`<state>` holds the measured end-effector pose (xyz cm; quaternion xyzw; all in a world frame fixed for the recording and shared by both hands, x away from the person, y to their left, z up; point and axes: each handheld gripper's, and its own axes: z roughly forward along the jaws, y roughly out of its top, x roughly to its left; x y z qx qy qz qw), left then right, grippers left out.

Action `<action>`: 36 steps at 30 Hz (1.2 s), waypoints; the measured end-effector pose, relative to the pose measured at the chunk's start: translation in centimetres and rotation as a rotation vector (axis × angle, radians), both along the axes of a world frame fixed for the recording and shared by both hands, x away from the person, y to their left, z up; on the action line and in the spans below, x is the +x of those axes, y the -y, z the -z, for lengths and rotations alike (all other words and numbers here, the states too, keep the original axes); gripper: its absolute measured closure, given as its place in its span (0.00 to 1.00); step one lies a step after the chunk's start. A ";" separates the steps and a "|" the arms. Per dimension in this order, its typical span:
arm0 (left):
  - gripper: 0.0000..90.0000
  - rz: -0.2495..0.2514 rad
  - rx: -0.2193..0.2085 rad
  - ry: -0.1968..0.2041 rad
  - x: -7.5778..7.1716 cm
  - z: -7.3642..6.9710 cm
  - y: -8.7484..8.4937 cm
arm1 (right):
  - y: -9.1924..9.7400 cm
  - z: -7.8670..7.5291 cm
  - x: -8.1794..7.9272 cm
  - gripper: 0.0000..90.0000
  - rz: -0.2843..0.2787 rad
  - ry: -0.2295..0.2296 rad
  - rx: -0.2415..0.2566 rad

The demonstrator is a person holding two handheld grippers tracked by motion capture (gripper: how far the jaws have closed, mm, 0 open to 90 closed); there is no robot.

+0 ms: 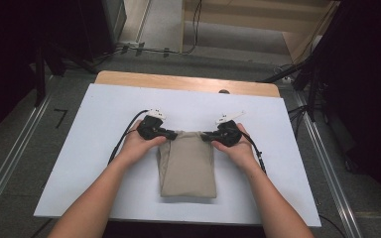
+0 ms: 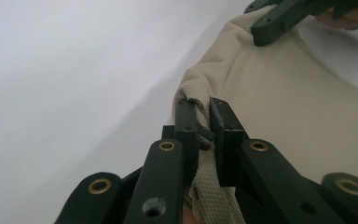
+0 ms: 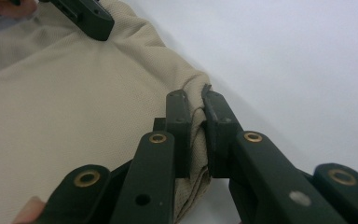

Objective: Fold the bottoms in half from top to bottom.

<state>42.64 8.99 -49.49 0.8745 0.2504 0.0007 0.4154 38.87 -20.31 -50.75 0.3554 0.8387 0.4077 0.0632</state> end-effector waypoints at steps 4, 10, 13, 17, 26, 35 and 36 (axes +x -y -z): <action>0.93 -0.011 -0.014 0.033 1.3 -1.4 0.5 | 0.2 -1.3 1.1 0.89 0.025 0.026 -0.007; 0.93 -0.031 -0.025 0.064 3.6 -3.2 1.1 | 0.7 -3.3 3.2 0.89 0.069 0.057 -0.014; 0.80 -0.084 -0.028 0.084 4.5 -3.6 1.1 | 1.0 -3.8 4.1 0.87 0.083 0.070 0.006; 0.44 -0.182 -0.039 0.094 4.8 -4.1 0.0 | 1.6 -4.0 4.5 0.55 0.171 0.086 0.015; 0.86 -0.127 0.018 0.127 1.4 -1.7 -0.4 | 2.5 -3.6 2.1 0.56 0.164 0.124 0.038; 0.50 -0.182 -0.068 0.073 -0.2 0.5 -1.1 | 3.8 -3.2 -1.7 0.47 0.185 0.139 0.073; 0.44 -0.176 -0.090 0.079 -0.6 0.3 -1.2 | 4.0 -3.2 -2.2 0.45 0.185 0.140 0.094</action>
